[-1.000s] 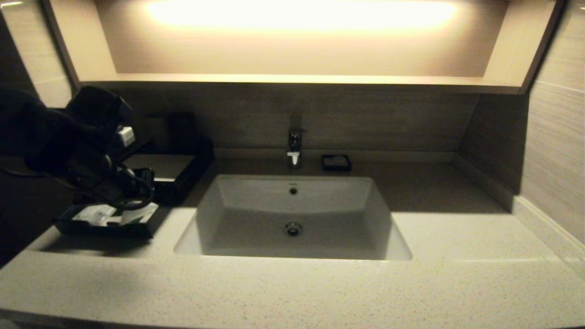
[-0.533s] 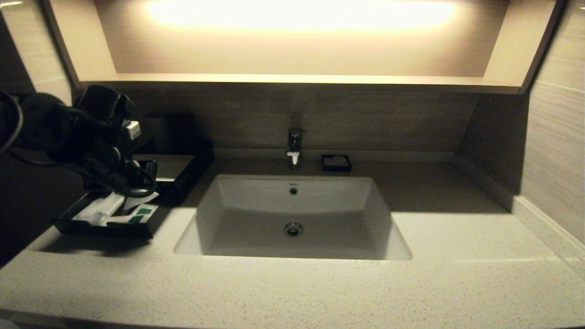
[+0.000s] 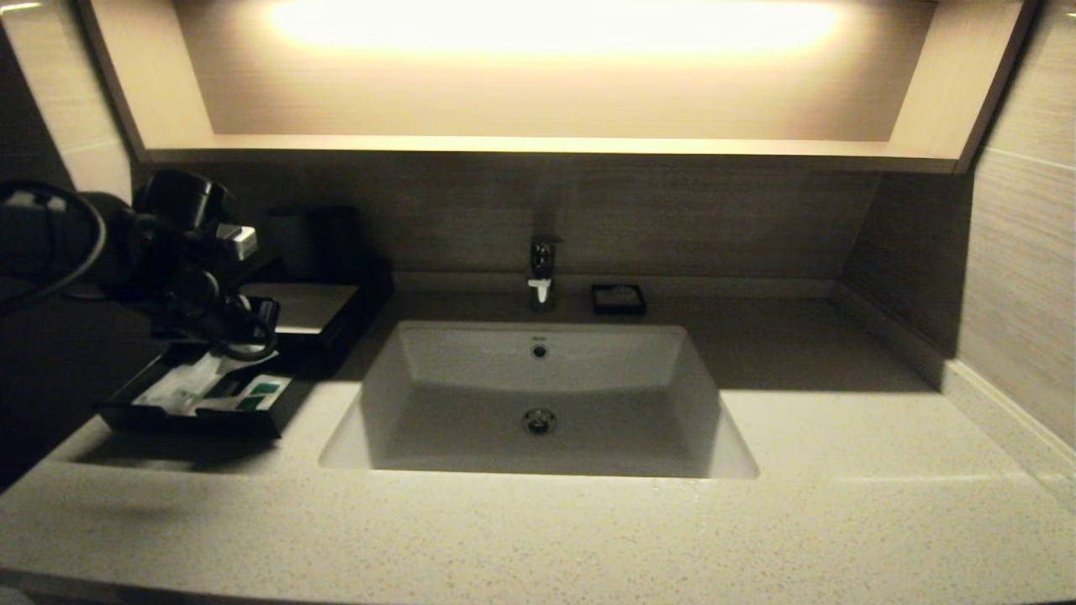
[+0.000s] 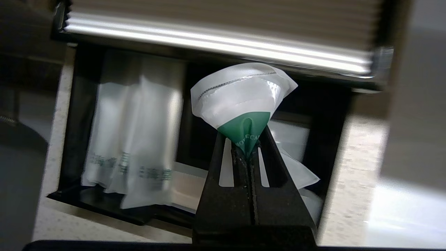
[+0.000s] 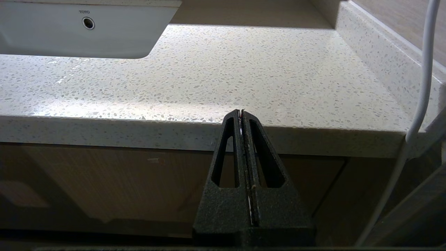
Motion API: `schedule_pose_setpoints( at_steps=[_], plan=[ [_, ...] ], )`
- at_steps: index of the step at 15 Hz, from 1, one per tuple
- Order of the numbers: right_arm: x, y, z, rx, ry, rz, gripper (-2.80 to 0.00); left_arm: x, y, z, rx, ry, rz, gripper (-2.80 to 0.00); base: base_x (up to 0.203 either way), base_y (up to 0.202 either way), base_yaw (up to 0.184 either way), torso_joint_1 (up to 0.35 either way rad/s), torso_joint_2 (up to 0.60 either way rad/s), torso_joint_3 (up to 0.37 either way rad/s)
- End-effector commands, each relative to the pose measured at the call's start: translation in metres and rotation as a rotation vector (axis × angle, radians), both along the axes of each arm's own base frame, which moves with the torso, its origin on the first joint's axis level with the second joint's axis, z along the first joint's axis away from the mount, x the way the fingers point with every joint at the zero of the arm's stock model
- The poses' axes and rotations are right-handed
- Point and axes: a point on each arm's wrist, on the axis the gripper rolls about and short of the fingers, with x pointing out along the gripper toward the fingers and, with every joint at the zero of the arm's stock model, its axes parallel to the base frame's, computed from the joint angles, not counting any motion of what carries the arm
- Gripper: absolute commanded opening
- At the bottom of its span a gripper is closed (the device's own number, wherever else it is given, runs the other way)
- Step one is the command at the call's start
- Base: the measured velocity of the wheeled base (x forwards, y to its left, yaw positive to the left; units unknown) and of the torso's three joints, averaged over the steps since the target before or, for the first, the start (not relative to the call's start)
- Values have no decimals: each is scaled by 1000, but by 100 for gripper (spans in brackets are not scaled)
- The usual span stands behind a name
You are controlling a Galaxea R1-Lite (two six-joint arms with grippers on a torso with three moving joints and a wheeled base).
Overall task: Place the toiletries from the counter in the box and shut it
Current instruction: Place the bathroom toiletry into the drawer
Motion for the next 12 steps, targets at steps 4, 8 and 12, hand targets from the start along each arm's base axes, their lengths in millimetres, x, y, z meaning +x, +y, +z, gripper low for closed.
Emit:
schedule_pose_setpoints(
  at_steps=[4,8,12],
  plan=[
    [0,0,0,-1,2,1,-280,2,5,-7,13,28,-6,-280,0,0,0,0,0,0],
    [0,0,0,-1,2,1,-280,1,4,-12,15,58,-13,-280,0,0,0,0,0,0],
    [0,0,0,-1,2,1,-280,1,-5,-15,15,69,-41,-280,0,0,0,0,0,0]
  ],
)
